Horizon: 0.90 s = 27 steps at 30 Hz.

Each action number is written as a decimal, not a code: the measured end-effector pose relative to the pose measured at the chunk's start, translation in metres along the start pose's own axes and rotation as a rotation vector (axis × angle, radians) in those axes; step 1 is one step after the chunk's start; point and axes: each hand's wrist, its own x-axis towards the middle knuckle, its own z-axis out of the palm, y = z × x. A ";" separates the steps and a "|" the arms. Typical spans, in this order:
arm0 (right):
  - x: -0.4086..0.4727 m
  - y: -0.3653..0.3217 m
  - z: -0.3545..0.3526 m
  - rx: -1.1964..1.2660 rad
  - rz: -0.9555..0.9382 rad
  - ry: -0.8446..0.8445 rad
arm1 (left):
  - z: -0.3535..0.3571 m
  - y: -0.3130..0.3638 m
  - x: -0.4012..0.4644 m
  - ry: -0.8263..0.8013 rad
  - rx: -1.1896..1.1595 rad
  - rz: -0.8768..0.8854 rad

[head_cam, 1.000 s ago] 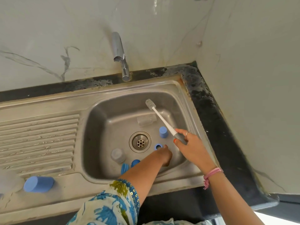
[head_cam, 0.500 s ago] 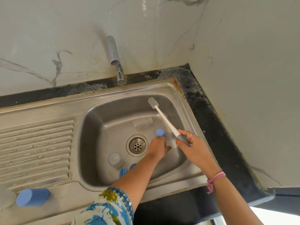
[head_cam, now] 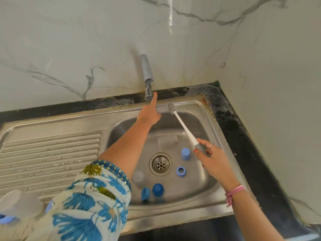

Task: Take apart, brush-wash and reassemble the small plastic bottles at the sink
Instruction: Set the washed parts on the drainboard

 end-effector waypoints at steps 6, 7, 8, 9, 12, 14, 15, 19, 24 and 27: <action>0.014 -0.010 0.011 0.028 -0.026 0.007 | -0.018 -0.010 0.028 -0.049 0.102 -0.049; 0.017 -0.010 0.013 0.031 -0.025 0.012 | -0.020 -0.015 0.030 -0.060 0.117 -0.053; 0.018 -0.011 0.015 0.035 -0.021 0.014 | -0.022 -0.019 0.031 -0.066 0.128 -0.054; 0.021 -0.012 0.017 0.038 -0.015 0.014 | -0.023 -0.022 0.031 -0.062 0.126 -0.056; 0.026 -0.013 0.021 0.036 -0.008 -0.001 | -0.014 -0.031 0.028 -0.060 -0.036 -0.102; 0.026 -0.014 0.021 0.054 -0.008 -0.010 | -0.006 -0.039 0.026 -0.085 -0.307 -0.212; 0.026 -0.013 0.021 0.061 -0.009 -0.015 | -0.002 -0.044 0.023 -0.112 -0.447 -0.252; 0.024 -0.008 0.020 0.056 0.005 -0.028 | 0.012 -0.053 0.012 -0.170 -0.846 -0.262; 0.022 0.000 0.022 0.073 0.025 -0.029 | 0.041 -0.044 0.004 0.035 -0.899 -0.093; 0.022 0.004 0.020 0.061 0.028 -0.045 | 0.044 -0.036 -0.008 0.156 -0.963 -0.004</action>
